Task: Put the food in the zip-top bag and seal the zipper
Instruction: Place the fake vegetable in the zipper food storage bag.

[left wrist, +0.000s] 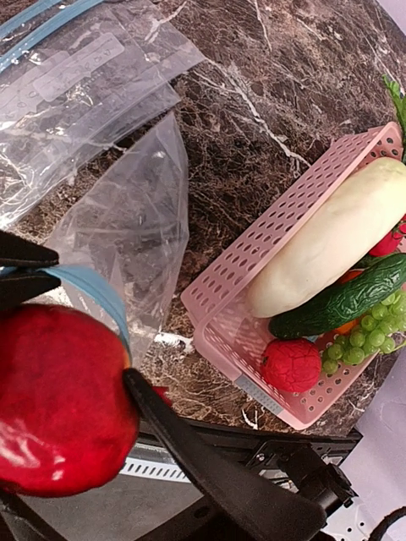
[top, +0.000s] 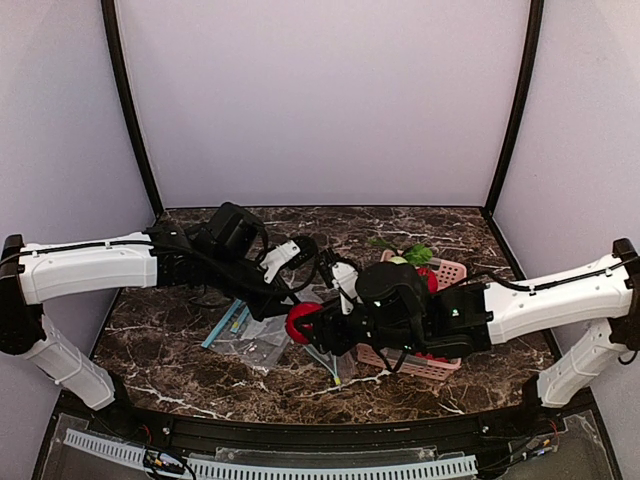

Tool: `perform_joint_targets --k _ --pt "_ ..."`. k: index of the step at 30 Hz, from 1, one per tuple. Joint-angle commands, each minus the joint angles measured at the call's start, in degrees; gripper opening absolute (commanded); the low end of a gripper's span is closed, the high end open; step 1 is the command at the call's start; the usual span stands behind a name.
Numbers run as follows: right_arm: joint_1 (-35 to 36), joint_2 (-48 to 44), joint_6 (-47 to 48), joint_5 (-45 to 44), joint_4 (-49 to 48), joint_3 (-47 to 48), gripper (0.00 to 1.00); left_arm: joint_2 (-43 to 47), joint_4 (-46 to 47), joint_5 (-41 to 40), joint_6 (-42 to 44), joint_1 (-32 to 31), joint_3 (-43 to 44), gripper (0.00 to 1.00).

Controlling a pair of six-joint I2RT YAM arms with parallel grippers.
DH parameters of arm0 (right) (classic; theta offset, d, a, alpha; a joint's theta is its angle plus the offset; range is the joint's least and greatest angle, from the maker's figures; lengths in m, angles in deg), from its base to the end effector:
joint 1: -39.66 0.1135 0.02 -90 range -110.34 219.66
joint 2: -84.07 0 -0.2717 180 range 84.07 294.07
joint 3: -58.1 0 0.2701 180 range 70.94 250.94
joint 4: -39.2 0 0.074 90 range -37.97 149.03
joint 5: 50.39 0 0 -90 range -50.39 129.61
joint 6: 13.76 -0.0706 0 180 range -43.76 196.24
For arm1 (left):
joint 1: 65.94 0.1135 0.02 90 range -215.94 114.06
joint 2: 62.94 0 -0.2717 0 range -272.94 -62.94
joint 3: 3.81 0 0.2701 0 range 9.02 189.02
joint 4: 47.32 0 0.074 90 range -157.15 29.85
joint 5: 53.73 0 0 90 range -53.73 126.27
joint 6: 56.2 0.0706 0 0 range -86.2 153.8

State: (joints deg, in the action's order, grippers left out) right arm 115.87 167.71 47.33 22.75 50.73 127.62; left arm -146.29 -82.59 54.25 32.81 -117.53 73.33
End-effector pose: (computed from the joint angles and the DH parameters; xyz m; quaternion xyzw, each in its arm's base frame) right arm 0.1103 0.3636 0.2564 -0.2644 0.7983 0.3428 0.4188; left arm 0.2083 -0.2978 0.2607 0.4429 0.7867 -0.3075 0.3008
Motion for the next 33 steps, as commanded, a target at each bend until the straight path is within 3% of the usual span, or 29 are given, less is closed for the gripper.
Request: perform_joint_targets --k 1,15,33 --pt "0.3 1.9 -2.3 -7.5 5.6 2.5 0.42 0.0 -0.1 1.3 -0.5 0.3 -0.5 0.01" --pt "0.1 3.9 -9.5 -15.1 8.3 0.6 0.42 -1.6 0.5 6.3 -1.0 0.3 -0.4 0.01" --pt "-2.0 9.4 -12.4 -15.1 9.9 1.8 0.44 -1.3 2.4 11.9 -2.5 0.3 -0.8 0.01"
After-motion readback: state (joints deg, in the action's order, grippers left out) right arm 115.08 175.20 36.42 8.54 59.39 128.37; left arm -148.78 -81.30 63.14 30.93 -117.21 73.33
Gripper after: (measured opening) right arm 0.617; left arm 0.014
